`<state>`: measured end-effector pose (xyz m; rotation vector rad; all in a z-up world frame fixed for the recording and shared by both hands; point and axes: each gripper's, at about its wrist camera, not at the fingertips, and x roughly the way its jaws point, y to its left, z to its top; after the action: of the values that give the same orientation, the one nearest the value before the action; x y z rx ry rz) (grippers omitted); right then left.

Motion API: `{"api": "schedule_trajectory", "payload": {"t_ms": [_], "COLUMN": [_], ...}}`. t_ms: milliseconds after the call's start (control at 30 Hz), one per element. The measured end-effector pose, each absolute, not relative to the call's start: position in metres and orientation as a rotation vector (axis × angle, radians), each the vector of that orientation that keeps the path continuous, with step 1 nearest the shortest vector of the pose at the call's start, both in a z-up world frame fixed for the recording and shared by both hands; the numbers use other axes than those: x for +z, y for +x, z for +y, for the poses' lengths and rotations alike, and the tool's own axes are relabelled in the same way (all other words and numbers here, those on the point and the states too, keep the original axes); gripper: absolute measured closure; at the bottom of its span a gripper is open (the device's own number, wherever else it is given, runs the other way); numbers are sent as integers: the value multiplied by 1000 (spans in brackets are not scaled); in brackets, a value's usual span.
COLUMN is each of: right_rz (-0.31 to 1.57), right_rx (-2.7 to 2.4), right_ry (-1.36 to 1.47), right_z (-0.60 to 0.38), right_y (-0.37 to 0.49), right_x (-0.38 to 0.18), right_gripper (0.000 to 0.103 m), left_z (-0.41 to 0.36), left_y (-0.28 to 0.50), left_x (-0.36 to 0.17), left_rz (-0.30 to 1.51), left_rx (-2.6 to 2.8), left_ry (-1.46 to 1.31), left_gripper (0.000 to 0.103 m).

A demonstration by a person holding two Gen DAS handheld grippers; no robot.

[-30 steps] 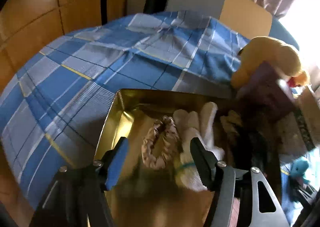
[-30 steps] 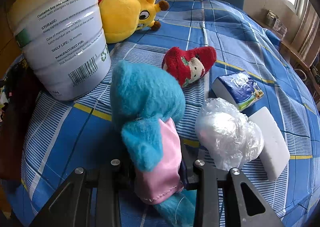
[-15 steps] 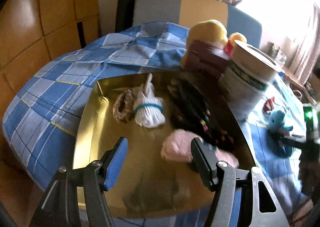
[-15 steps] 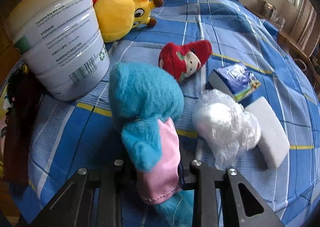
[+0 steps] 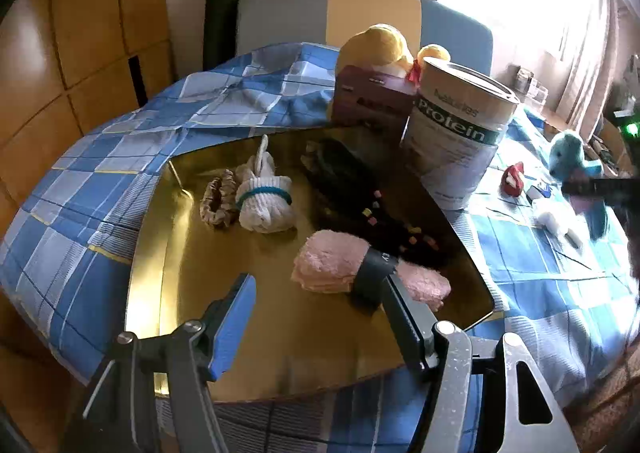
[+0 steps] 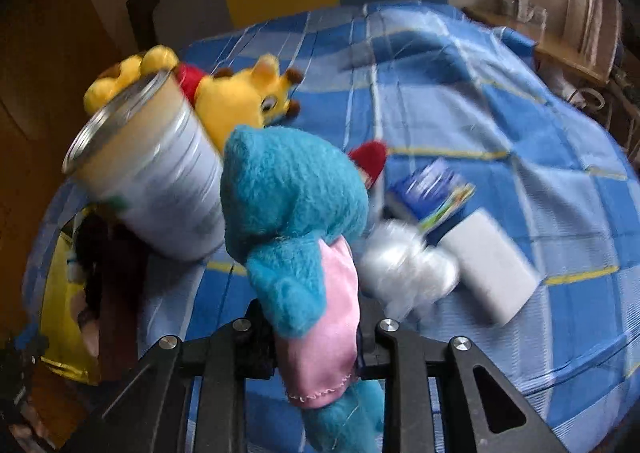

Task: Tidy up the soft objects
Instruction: 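Carry the blue plush toy onto the gold tray and open the right tool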

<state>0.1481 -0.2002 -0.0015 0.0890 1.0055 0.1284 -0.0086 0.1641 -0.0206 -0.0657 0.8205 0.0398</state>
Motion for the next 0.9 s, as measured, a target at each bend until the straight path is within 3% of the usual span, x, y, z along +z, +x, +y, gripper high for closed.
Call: {"api": "schedule_trajectory", "payload": {"t_ms": [267,567,733,900], "right_rz": [1021,892,776,767], "right_rx": [7,88,328,616], "right_ry": [14,-85,-161,-257], "right_z": [-199,-94,3,85], "right_y": [221,295,282,227], "right_x": [25,97,136,126], "right_gripper": [78,78,78,78], "left_z": [163,167,170,174], "left_y": [-12,-12,-12,-13], "left_x": [-20,-22,-26,-25], "left_rz": [810,814,826,822], "left_rx": [14,17,24,34], "left_ry": [-47,-48,-59,-63], "left_gripper": [37,37,37,37]}}
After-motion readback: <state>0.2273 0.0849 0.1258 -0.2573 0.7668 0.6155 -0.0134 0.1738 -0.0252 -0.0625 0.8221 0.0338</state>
